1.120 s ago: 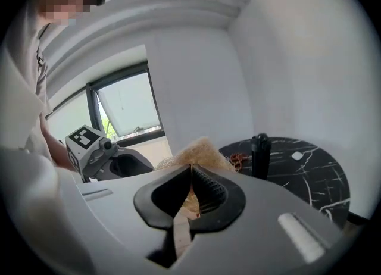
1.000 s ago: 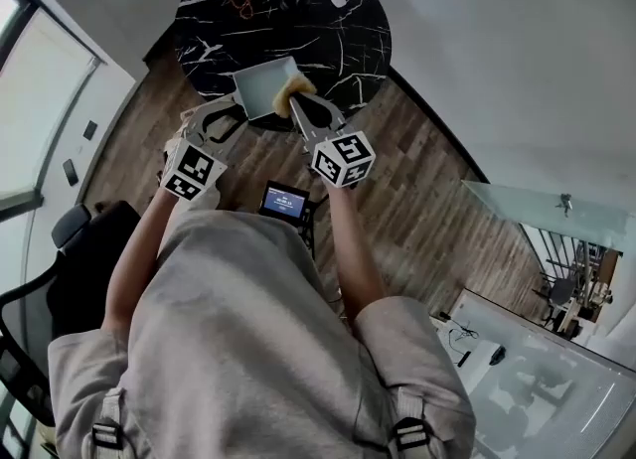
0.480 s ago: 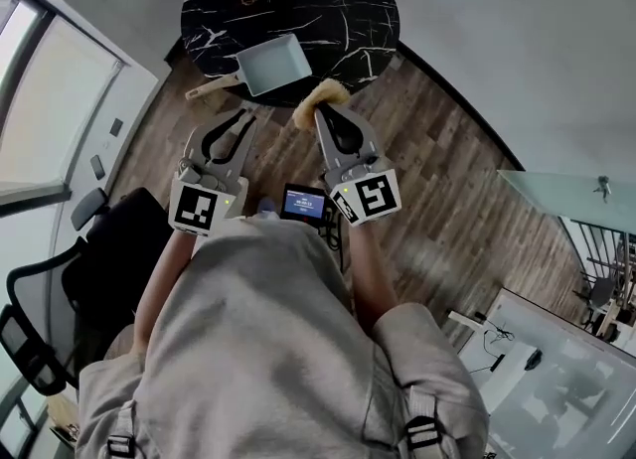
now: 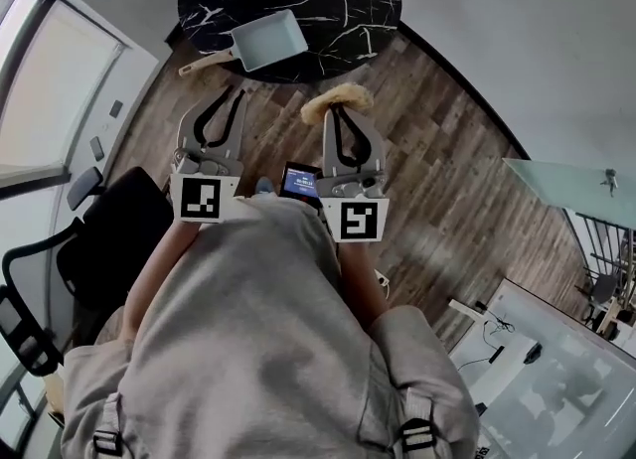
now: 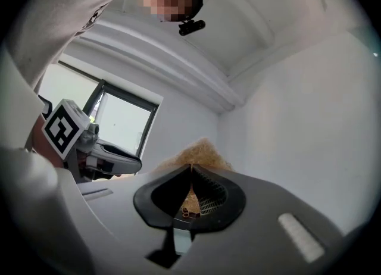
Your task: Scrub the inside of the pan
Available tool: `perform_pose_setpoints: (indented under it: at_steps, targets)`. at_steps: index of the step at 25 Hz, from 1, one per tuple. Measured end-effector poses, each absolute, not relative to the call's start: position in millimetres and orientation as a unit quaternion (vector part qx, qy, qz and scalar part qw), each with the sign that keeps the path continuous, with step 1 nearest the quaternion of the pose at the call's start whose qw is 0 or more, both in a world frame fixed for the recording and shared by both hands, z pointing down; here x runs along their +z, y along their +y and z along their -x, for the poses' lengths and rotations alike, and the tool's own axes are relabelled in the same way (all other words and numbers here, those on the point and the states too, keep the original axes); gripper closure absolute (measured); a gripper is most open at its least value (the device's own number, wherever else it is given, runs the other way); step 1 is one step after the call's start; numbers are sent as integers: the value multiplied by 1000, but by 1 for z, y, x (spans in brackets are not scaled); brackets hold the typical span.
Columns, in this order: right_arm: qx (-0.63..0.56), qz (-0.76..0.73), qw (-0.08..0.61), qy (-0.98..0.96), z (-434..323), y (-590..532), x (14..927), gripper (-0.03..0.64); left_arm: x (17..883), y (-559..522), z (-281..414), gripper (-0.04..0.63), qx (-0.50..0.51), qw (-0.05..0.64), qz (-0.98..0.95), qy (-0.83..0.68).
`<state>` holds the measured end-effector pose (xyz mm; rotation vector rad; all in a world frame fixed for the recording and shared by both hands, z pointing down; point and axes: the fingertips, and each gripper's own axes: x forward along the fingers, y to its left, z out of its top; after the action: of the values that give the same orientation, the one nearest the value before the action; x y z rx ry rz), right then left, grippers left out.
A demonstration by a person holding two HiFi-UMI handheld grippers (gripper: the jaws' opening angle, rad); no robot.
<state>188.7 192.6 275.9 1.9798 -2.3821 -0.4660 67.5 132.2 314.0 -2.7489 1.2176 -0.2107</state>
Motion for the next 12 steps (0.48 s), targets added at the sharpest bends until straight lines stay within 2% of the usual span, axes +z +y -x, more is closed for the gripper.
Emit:
perform_pose_setpoints:
  at_steps: [5,12]
  targets:
    - [-115,-664,-1,-739,-212,210,285,586,312,148,-87,594,-46,69,931,356]
    - [-96,-651,7,-753,-209,225,290,589,327,170,-104,594,-51,57,933,352]
